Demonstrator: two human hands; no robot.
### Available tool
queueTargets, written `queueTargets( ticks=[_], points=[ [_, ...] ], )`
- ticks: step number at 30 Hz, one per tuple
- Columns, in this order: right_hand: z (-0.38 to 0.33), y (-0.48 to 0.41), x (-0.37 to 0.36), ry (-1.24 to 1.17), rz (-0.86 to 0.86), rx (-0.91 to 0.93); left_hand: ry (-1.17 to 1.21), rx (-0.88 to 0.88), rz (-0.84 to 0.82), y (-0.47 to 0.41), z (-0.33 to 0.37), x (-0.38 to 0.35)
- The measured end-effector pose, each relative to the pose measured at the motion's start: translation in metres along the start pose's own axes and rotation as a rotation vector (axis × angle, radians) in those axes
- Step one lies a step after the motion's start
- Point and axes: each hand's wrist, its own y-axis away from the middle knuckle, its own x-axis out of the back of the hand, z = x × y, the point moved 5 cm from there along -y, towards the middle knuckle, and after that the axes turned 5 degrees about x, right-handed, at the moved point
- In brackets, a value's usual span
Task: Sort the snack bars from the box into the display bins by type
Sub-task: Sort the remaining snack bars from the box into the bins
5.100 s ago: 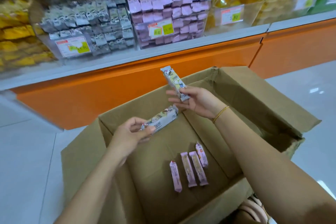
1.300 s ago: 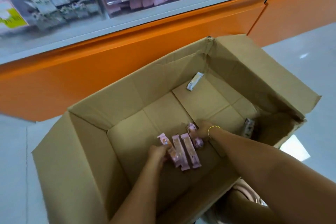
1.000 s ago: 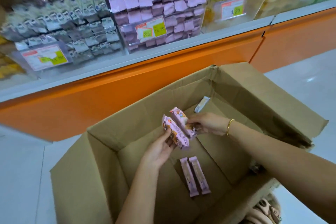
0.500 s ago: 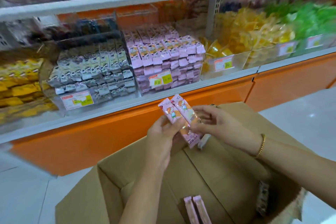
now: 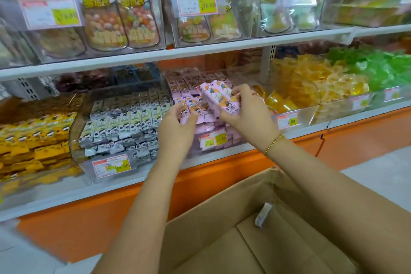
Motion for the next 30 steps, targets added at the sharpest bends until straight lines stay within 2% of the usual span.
queueTargets(
  ticks=[3, 6, 8, 12, 15, 19, 23, 27, 30],
  points=[
    [-0.002, -0.060, -0.034, 0.022, -0.017, -0.048, -0.300, -0.037, -0.067, -0.036, -0.009, 0.007],
    [0.003, -0.108, -0.064, 0.134, -0.088, -0.145, -0.421, -0.069, -0.174, -0.053, -0.021, 0.003],
    [0.004, -0.126, -0.078, 0.188, -0.138, -0.213, -0.408, -0.085, -0.207, -0.060, -0.027, 0.003],
    [-0.011, -0.140, -0.115, 0.298, -0.262, -0.194, -0.354, -0.140, -0.238, -0.067, -0.034, 0.005],
    [-0.021, -0.146, -0.141, 0.249, -0.279, -0.167, -0.365, -0.175, -0.247, -0.069, -0.036, 0.005],
    [-0.028, -0.145, -0.151, 0.170, -0.240, -0.224, -0.399, -0.193, -0.263, -0.069, -0.038, 0.005],
    [-0.042, -0.125, -0.120, 0.214, -0.274, -0.115, -0.311, -0.158, -0.243, -0.054, -0.039, 0.010],
    [-0.042, -0.058, -0.064, 0.102, -0.175, 0.096, -0.079, -0.244, -0.028, 0.006, -0.038, 0.024],
    [-0.020, 0.018, -0.045, 0.071, -0.357, 0.171, -0.009, -0.206, -0.043, 0.054, -0.076, 0.007]
  ],
)
